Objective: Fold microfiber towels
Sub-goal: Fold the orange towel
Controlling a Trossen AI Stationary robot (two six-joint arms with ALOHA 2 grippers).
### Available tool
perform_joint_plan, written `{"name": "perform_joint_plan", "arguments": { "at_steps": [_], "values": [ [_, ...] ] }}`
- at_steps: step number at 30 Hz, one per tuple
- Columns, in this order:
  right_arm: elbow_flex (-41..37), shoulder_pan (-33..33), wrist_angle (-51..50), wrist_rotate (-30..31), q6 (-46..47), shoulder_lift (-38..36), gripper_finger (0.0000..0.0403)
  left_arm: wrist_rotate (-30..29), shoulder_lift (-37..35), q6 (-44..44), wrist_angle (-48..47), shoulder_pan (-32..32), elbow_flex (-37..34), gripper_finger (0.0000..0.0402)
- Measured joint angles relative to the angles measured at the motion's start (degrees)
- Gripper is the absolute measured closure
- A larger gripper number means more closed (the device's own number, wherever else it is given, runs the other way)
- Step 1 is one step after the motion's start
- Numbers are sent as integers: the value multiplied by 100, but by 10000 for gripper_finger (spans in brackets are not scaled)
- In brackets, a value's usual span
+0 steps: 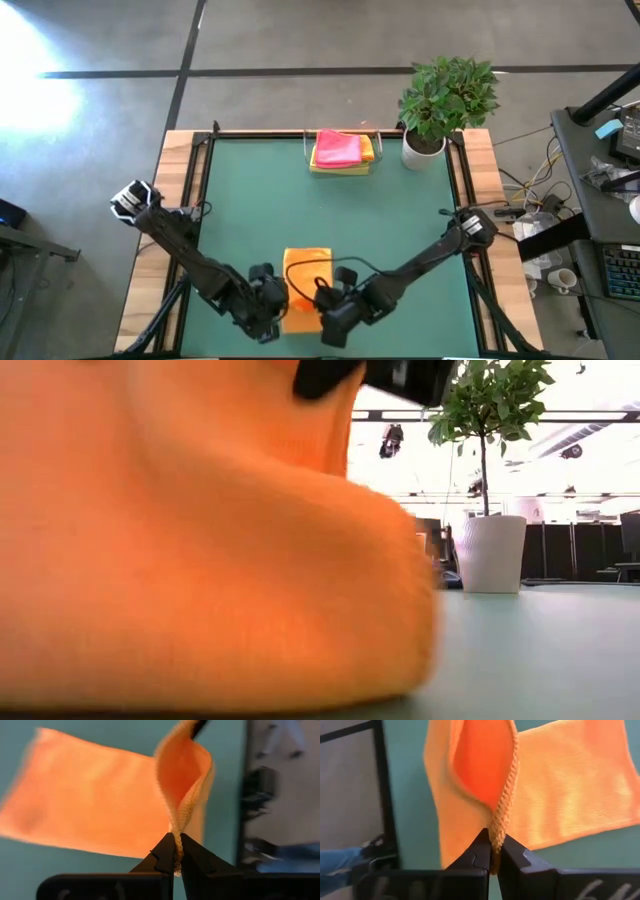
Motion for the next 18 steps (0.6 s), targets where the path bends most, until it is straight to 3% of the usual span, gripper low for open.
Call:
{"name": "perform_joint_plan", "arguments": {
  "at_steps": [5, 18],
  "values": [
    [-198, -253, -134, 100, -30, 2, 394, -393, -219, -5, -605, 116, -30, 398],
    [-342, -836, -622, 358, -106, 2, 394, -727, -137, 678, -686, 806, -216, 398]
  ]
}}
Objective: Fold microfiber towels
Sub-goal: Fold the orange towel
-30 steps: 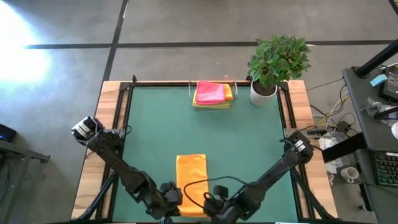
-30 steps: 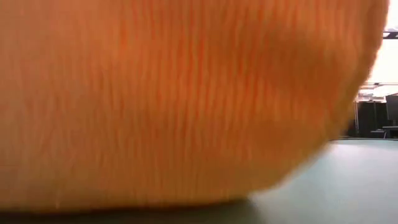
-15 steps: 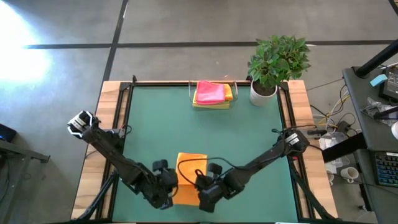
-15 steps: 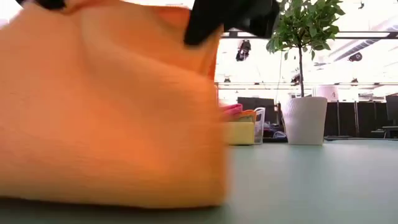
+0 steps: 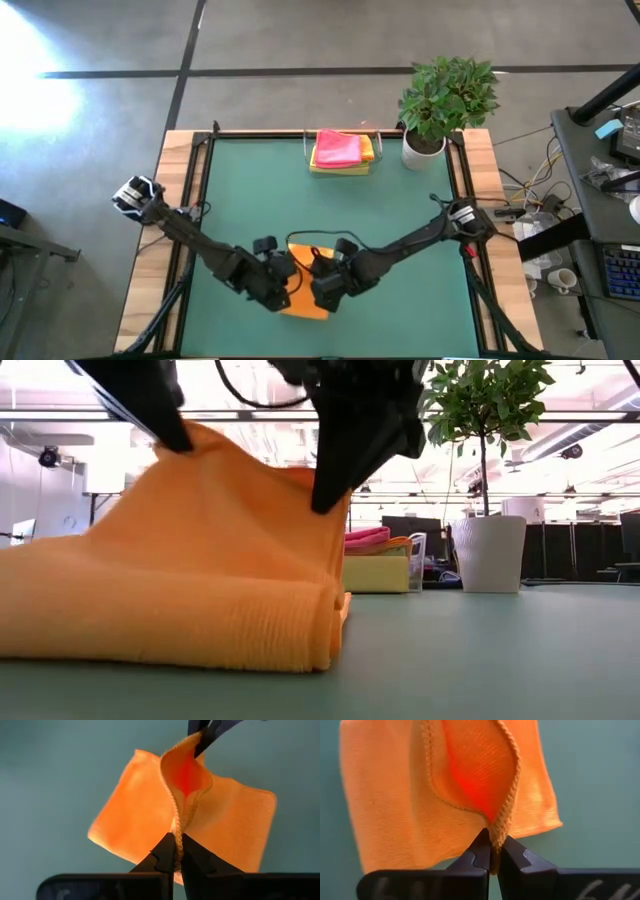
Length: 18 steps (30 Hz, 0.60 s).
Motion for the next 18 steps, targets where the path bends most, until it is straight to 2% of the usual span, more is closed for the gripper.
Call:
{"name": "perform_joint_plan", "arguments": {
  "at_steps": [8, 18],
  "values": [
    [-199, -117, -6, -21, 113, 0, 394, 18, 0, 210, -333, 351, -7, 398],
    [-208, -212, -18, -40, 239, 0, 394, 101, 2, 448, -326, 428, -7, 398]
  ]
}}
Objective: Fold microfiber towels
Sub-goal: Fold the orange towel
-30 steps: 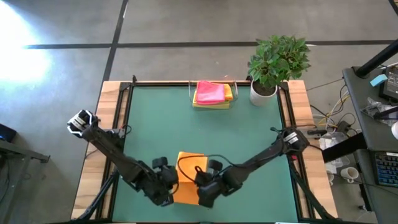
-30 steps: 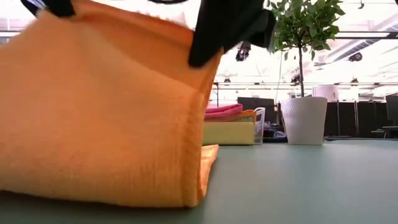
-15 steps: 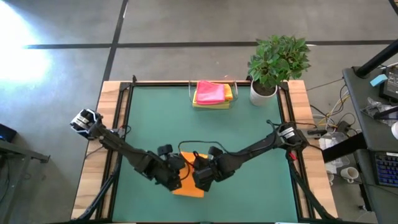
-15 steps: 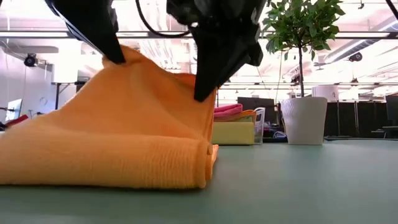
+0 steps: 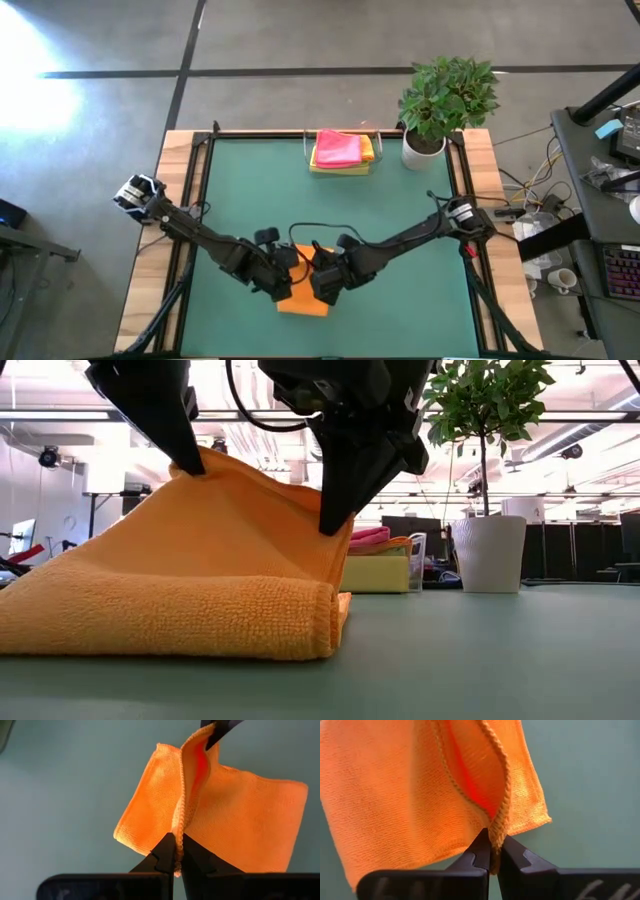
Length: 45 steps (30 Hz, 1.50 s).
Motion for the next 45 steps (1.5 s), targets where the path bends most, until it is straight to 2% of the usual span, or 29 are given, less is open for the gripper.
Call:
{"name": "perform_joint_plan", "arguments": {
  "at_steps": [5, 16, 23, 27, 45],
  "values": [
    [1, -67, 0, -298, 101, 0, 394, -15, 0, 618, 8, 0, 0, 398],
    [1, -62, 2, -587, 354, 0, 394, -12, 2, 798, 15, -4, 0, 395],
    [1, -79, -16, -599, 455, 0, 394, 17, 2, 799, 8, -4, 0, 341],
    [1, -91, -15, -605, 456, 0, 394, 22, 11, 1101, 8, 0, 0, 321],
    [1, -206, -10, -632, 404, 0, 394, 33, 17, 1243, -8, 42, 0, 317]
  ]
}}
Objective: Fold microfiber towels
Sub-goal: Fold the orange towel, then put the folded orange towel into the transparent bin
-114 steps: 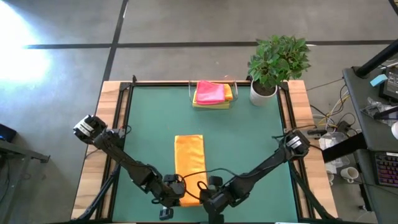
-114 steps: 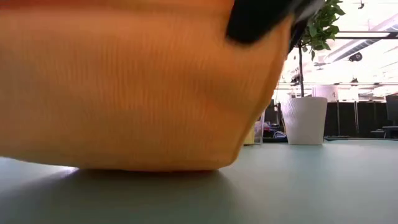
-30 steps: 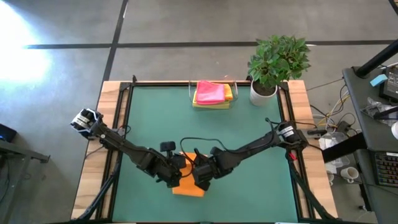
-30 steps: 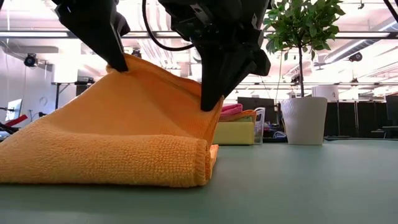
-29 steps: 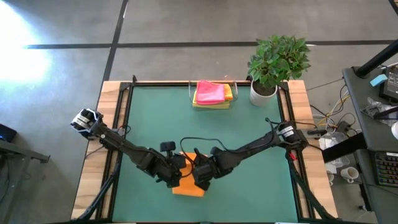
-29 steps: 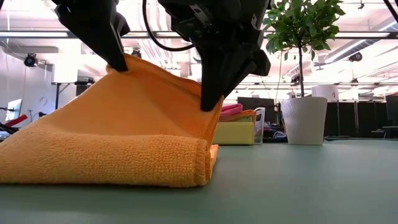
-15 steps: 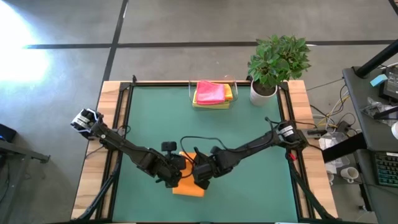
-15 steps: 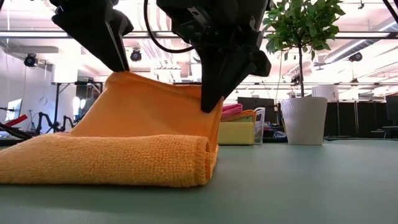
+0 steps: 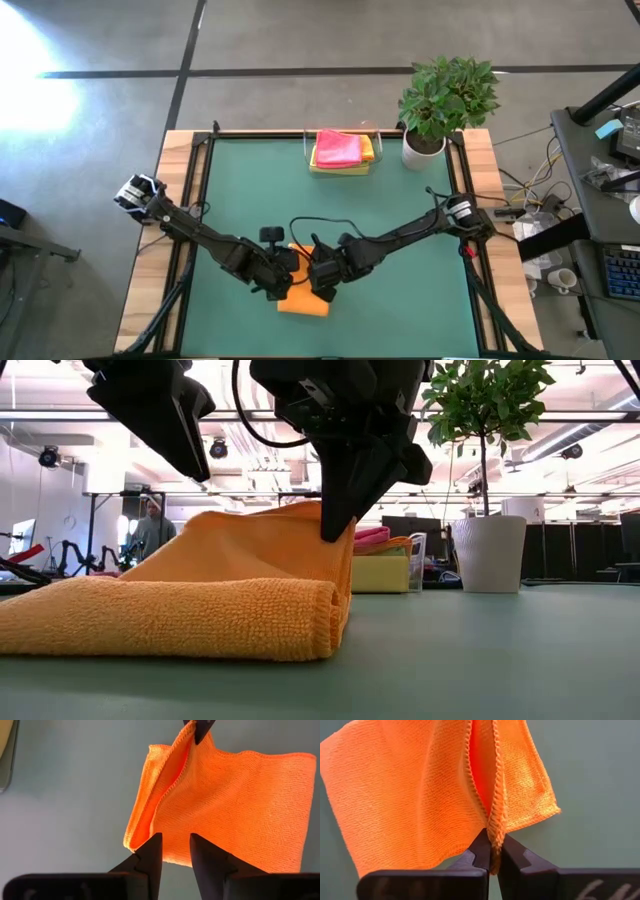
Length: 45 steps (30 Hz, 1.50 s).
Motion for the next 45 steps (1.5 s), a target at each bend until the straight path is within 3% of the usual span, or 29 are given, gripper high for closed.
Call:
{"name": "perform_joint_plan", "arguments": {
  "at_steps": [5, 16, 22, 32, 40, 45],
  "values": [
    [0, 0, 7, 1, -120, 0, 384, 2, 0, -15, -62, 0, 0, 317],
    [0, -26, -20, -60, -133, -26, 284, 4, 0, -10, -52, 0, 0, 317],
    [1, 87, -490, -240, -116, -419, 262, 55, 0, -13, -57, -2, 2, 317],
    [-281, 1191, -726, -105, 354, -746, 295, 428, -7, -7, 158, -3, -563, 317],
    [-909, 1443, 343, -106, 1427, -702, 346, 745, -7, 762, 1564, 189, -1145, 317],
    [-962, 1533, 500, -99, 1839, -703, 380, 746, -2, 1038, 1790, 498, -1384, 317]
  ]
}}
